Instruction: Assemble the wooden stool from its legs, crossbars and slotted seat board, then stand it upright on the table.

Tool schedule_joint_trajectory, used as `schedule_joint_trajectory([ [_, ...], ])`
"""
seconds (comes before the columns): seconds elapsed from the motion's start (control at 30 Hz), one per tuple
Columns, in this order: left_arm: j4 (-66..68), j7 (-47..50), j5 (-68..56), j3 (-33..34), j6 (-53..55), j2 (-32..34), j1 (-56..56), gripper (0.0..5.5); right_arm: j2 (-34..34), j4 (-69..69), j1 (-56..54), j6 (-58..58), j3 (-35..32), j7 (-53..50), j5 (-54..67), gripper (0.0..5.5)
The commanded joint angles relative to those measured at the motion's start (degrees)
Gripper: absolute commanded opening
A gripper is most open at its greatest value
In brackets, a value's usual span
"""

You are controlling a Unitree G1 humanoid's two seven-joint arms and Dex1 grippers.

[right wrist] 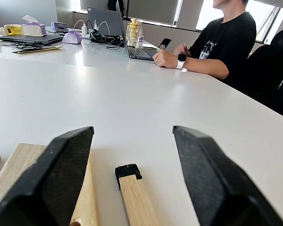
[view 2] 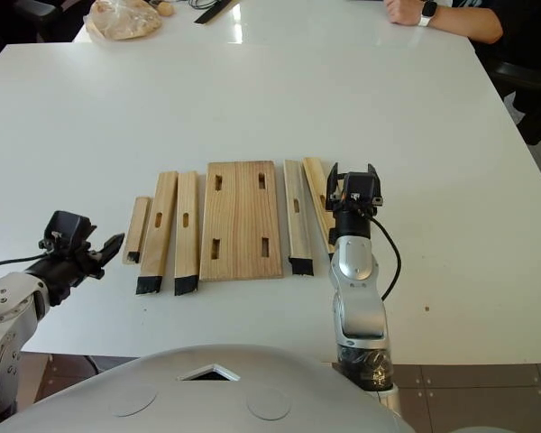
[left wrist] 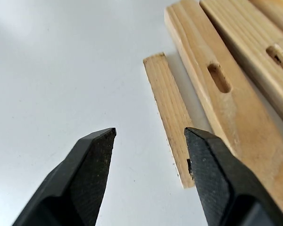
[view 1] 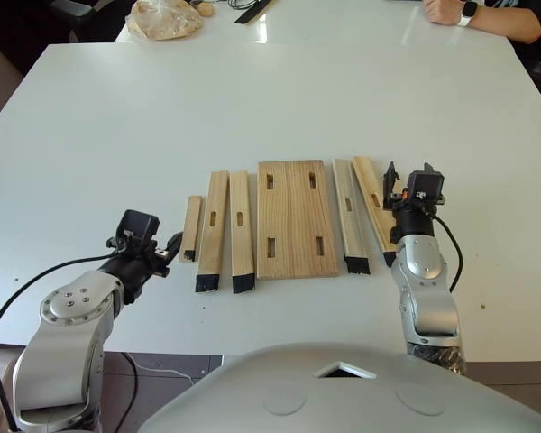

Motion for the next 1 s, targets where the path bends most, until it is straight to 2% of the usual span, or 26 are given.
schedule_joint_trajectory([
  [0.03, 1.82, 1.05, -0.53, 0.93, 0.24, -1.65, 0.03, 2.73, -0.81, -0.47, -0.65, 1.44, -0.74, 1.05, -0.01, 3.11],
  [0.37, 0.98, 1.07, -3.52, 0.01, -0.65, -4.01, -0.19, 2.73, -0.26, 0.81, -1.72, 1.36, -0.38, 1.01, -0.09, 3.11],
  [0.77, 5.61, 4.34, -1.52, -2.74, -4.39, -3.91, 5.06, 2.73, -1.34, 1.2, -2.49, 1.72, -1.05, 2.47, 0.22, 3.11],
  [1.0, 8.27, 3.76, -2.11, -2.78, -5.25, -1.75, 2.83, 2.73, -1.07, 1.03, -2.02, 1.84, -1.03, 2.2, 0.04, 3.11],
])
